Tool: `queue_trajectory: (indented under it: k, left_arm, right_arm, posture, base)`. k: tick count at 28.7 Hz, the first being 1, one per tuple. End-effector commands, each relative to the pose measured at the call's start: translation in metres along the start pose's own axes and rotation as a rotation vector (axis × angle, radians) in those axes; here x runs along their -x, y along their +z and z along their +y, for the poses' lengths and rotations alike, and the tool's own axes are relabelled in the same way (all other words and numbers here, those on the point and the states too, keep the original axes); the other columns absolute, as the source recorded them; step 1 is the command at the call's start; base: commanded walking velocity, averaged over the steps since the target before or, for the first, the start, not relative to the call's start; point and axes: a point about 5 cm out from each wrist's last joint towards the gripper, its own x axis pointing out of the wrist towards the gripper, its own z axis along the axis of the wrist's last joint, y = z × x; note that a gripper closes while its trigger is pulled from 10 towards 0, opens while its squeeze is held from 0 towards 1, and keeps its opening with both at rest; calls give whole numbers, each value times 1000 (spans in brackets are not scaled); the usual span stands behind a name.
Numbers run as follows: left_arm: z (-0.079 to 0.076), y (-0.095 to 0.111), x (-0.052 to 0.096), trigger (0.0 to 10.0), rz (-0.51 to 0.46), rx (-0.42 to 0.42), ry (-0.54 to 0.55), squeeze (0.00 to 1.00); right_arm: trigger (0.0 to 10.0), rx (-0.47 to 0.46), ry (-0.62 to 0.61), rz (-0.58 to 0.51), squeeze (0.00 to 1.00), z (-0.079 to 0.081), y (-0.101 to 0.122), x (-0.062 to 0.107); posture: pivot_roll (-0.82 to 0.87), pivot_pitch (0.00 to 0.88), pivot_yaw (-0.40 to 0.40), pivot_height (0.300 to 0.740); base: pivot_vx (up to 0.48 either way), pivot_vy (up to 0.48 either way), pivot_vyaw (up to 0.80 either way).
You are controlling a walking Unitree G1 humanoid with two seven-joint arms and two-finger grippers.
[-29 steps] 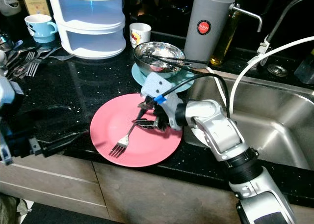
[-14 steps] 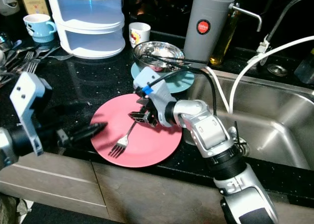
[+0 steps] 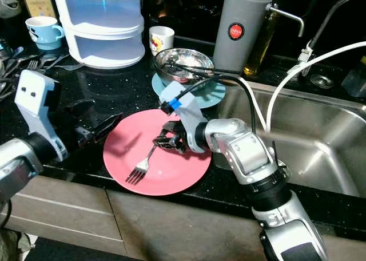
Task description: Kitchen organization
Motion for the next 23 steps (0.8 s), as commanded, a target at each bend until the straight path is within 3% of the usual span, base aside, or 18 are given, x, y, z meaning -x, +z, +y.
queue_trajectory:
  k: [1,4,5,10,13,18,23]
  left_arm:
    - [-1,1,-2,10000,-12,4,7,0]
    - [-1,1,-3,10000,-16,8,14,0]
    - [-2,0,-4,10000,-16,12,14,0]
    - [-5,-3,-6,10000,-10,21,9,0]
    - [-6,-3,-6,10000,-11,25,6,0]
    - [-7,-4,-8,10000,-13,30,5,0]
    - [-9,-4,-9,10000,-15,31,6,0]
  right_arm:
    - [10000,-7,-44,-8,0,-2,8,6]
    - [10000,-68,-66,-51,0,7,21,8]
    - [10000,-126,-94,-73,0,11,25,8]
    - [10000,-172,-169,-101,0,15,37,14]
    - [10000,-176,-189,-96,0,17,40,17]
    - [10000,-109,-270,7,0,22,40,21]
    - [10000,-146,-283,55,0,32,35,18]
  posture:
    - [132,0,-109,740]
    - [125,0,-110,740]
    - [120,0,-109,740]
    - [108,0,-108,740]
    - [100,0,-109,740]
    - [92,0,-116,740]
    - [89,0,-120,740]
  base:
    - [0,0,0]
    - [0,0,0]
    - [0,0,0]
    - [0,0,0]
    - [0,0,0]
    - [0,0,0]
    - [0,0,0]
